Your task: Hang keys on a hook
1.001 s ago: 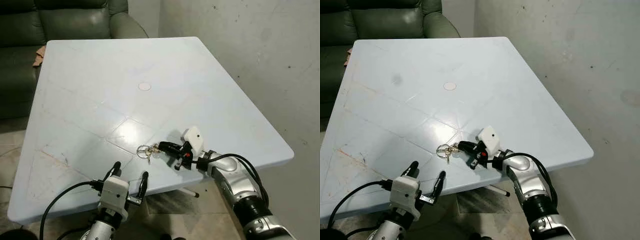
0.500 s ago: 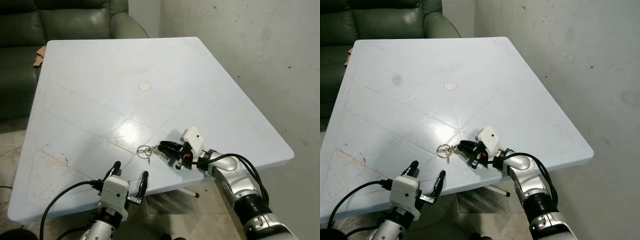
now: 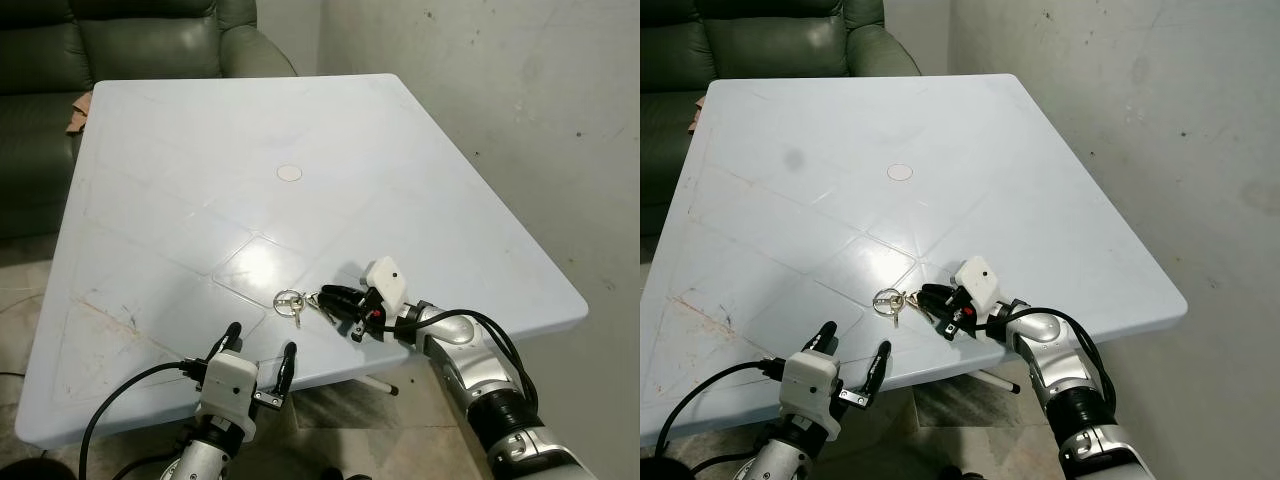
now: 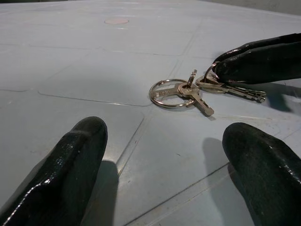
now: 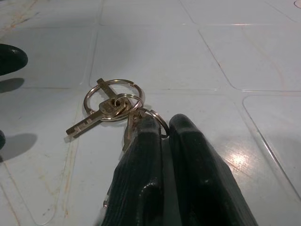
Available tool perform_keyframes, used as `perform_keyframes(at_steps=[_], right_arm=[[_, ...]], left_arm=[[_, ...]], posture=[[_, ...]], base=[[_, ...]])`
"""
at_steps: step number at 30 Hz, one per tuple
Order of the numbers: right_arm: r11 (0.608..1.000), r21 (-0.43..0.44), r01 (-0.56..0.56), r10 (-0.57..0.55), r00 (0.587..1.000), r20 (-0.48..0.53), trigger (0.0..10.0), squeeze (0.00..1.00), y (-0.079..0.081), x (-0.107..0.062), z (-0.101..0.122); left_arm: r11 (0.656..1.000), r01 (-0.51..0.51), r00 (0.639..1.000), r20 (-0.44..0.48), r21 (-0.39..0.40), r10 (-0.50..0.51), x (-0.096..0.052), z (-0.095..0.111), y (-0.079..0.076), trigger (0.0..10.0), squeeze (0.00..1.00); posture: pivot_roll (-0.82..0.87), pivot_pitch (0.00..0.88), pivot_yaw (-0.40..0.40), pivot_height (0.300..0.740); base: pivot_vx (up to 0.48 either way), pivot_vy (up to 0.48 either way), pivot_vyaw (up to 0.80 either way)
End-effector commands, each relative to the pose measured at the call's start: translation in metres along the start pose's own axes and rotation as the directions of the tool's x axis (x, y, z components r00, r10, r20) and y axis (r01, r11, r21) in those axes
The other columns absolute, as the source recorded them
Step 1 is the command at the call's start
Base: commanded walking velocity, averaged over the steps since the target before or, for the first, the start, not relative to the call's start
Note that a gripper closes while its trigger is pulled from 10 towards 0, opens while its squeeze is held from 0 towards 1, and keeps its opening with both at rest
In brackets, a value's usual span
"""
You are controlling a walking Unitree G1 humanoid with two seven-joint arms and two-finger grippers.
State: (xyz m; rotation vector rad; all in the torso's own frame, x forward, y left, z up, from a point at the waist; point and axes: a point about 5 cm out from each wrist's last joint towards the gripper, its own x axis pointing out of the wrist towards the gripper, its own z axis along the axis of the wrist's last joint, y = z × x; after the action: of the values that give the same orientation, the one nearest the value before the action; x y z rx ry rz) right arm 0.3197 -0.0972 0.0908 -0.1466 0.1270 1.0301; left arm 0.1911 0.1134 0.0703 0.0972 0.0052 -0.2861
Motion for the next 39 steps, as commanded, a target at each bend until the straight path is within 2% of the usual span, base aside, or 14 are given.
perform_keyframes(at_steps=[1, 9, 10, 11, 13, 14, 15, 16, 25, 32, 33, 37, 38, 39], right_arm=[[1.0, -0.02, -0.006, 0.006, 1.0, -0.011, 10.0, 0.0, -0.001, -0.001, 0.0], [1.0, -0.018, -0.018, 0.019, 0.999, 0.033, 10.0, 0.0, 0.001, 0.0, 0.004], [1.0, -0.008, -0.027, 0.027, 0.998, 0.053, 5.0, 0.0, 0.001, 0.0, 0.005], [1.0, -0.015, -0.022, 0.022, 0.999, 0.05, 4.2, 0.0, 0.001, 0.0, 0.005], [1.0, -0.022, -0.016, 0.017, 0.999, 0.045, 4.2, 0.0, 0.0, 0.0, 0.005], [1.0, -0.017, -0.015, 0.016, 0.999, 0.043, 0.2, 0.0, 0.0, 0.0, 0.005], [1.0, -0.027, -0.014, 0.015, 0.999, 0.044, 1.3, 0.0, -0.001, -0.001, 0.005], [0.999, -0.026, -0.022, 0.024, 0.998, 0.052, 0.0, 0.0, 0.0, -0.001, 0.005], [0.999, -0.004, -0.043, 0.044, 0.995, 0.089, 0.0, 0.0, 0.001, -0.004, 0.007], [0.999, 0.002, 0.039, -0.039, 0.999, 0.023, 0.0, 0.0, -0.007, -0.003, 0.0], [0.997, -0.048, 0.062, -0.064, 0.998, -0.028, 3.7, 0.0, -0.008, -0.004, -0.005], [0.997, -0.065, 0.039, -0.041, 0.999, -0.032, 3.7, 0.0, -0.007, -0.006, -0.008], [0.998, -0.063, 0.021, -0.027, 0.995, -0.095, 10.0, 0.0, -0.005, -0.006, -0.015], [0.998, -0.063, 0.017, -0.024, 0.993, -0.112, 10.0, 0.0, -0.005, -0.006, -0.017]], left_arm=[[1.0, -0.004, 1.0, 0.002, 0.006, 0.004, -0.001, 0.003, 0.001, 10.0, 0.0], [1.0, -0.005, 1.0, 0.003, 0.006, 0.004, 0.0, 0.003, 0.001, 10.0, 0.0], [1.0, -0.005, 1.0, 0.003, 0.006, 0.005, 0.0, 0.002, 0.001, 10.0, 0.0], [1.0, -0.006, 1.0, 0.004, 0.007, 0.006, 0.0, 0.003, 0.001, 10.0, 0.0], [1.0, -0.006, 1.0, 0.004, 0.007, 0.006, 0.0, 0.003, 0.001, 10.0, 0.0], [1.0, -0.007, 1.0, 0.004, 0.006, 0.007, 0.0, 0.003, 0.001, 10.0, 0.0], [1.0, -0.008, 1.0, 0.004, 0.005, 0.008, 0.0, 0.003, 0.001, 10.0, 0.0], [1.0, -0.008, 1.0, 0.004, 0.004, 0.008, 0.0, 0.003, 0.001, 10.0, 0.0], [1.0, -0.011, 1.0, 0.005, -0.001, 0.011, 0.0, 0.003, 0.001, 10.0, 0.0], [1.0, -0.011, 1.0, 0.004, -0.001, 0.011, -0.001, 0.003, 0.001, 10.0, 0.0], [1.0, -0.01, 1.0, 0.005, 0.0, 0.01, 0.0, 0.003, 0.0, 10.0, 0.0], [1.0, -0.009, 1.0, 0.006, 0.002, 0.009, 0.0, 0.003, 0.0, 10.0, 0.0], [1.0, -0.009, 1.0, 0.005, 0.003, 0.009, -0.001, 0.003, 0.0, 10.0, 0.0], [1.0, -0.008, 1.0, 0.005, 0.003, 0.008, -0.001, 0.003, 0.0, 10.0, 0.0]], posture=[[0.06, 0.147, -0.089, 0.74], [0.06, 0.145, -0.092, 0.74], [0.06, 0.145, -0.092, 0.74], [0.06, 0.146, -0.094, 0.74], [0.06, 0.146, -0.094, 0.74], [0.06, 0.146, -0.094, 0.74], [0.06, 0.146, -0.094, 0.74], [0.06, 0.146, -0.094, 0.74], [0.06, 0.148, -0.094, 0.74], [0.06, 0.147, -0.094, 0.74], [0.06, 0.147, -0.094, 0.74], [0.06, 0.147, -0.094, 0.74], [0.06, 0.147, -0.095, 0.74], [0.06, 0.147, -0.095, 0.74]], base=[[0.0, 0.0, 0.0], [0.0, 0.0, 0.0], [0.0, 0.0, 0.0], [0.0, 0.0, 0.0], [0.0, 0.0, 0.0], [0.0, 0.0, 0.0], [0.0, 0.0, 0.0], [0.0, 0.0, 0.0], [0.0, 0.0, 0.0], [0.0, 0.0, 0.0], [0.0, 0.0, 0.0], [0.0, 0.0, 0.0], [0.0, 0.0, 0.0], [0.0, 0.0, 0.0]])
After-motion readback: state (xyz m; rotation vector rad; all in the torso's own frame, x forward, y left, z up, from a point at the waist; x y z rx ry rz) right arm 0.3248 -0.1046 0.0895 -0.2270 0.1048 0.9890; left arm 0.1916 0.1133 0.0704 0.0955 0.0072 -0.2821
